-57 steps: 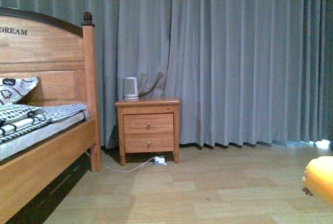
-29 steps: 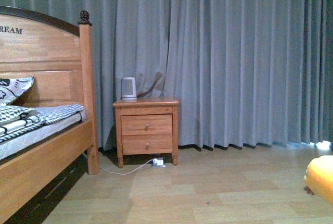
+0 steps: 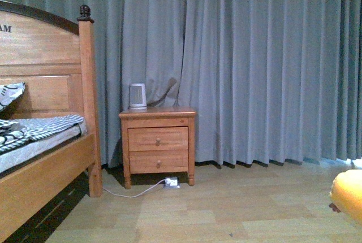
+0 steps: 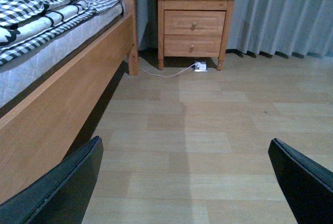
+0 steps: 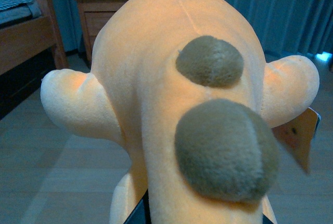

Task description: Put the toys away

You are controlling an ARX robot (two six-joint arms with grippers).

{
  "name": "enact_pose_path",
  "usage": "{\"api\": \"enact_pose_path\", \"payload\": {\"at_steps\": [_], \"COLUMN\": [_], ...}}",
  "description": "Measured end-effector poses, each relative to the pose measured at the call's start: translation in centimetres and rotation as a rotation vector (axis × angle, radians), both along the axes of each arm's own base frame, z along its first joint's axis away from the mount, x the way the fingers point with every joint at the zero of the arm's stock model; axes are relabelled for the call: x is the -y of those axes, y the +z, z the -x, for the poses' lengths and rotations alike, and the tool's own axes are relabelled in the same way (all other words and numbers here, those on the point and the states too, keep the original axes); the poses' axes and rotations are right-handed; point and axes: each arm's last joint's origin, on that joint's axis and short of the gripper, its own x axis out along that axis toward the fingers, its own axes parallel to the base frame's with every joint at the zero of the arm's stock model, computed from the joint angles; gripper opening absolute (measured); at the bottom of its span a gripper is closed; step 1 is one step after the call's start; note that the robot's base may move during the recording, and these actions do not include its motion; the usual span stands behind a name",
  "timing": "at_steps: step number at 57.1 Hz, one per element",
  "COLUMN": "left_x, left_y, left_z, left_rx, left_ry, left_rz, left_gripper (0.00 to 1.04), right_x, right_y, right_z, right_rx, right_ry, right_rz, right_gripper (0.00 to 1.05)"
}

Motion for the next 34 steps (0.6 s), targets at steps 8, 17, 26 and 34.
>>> {"api": "enact_pose_path", "payload": {"at_steps": [8,17,26,34], "left_x": [0.00,0.00,0.00,0.00], "left_y": [0.00,0.00,0.00,0.00], "left_z": [0.00,0.00,0.00,0.00], "left_rx": [0.000,0.000,0.000,0.000], "left_ry": [0.000,0.000,0.000,0.000], "left_rz": [0.000,0.000,0.000,0.000], "left_gripper": [0.98,0.98,0.98,0.98], "right_x": [0.00,0.00,0.00,0.00], "right_y": [0.00,0.00,-0.01,-0.01], "right_z": [0.00,0.00,0.00,0.00], "right_rx": [0.000,0.000,-0.001,-0.001], "right_ry": [0.000,0.000,0.000,0.000], "right_rz": [0.000,0.000,0.000,0.000], "right_gripper": [0.07,0.07,0.07,0.07]}}
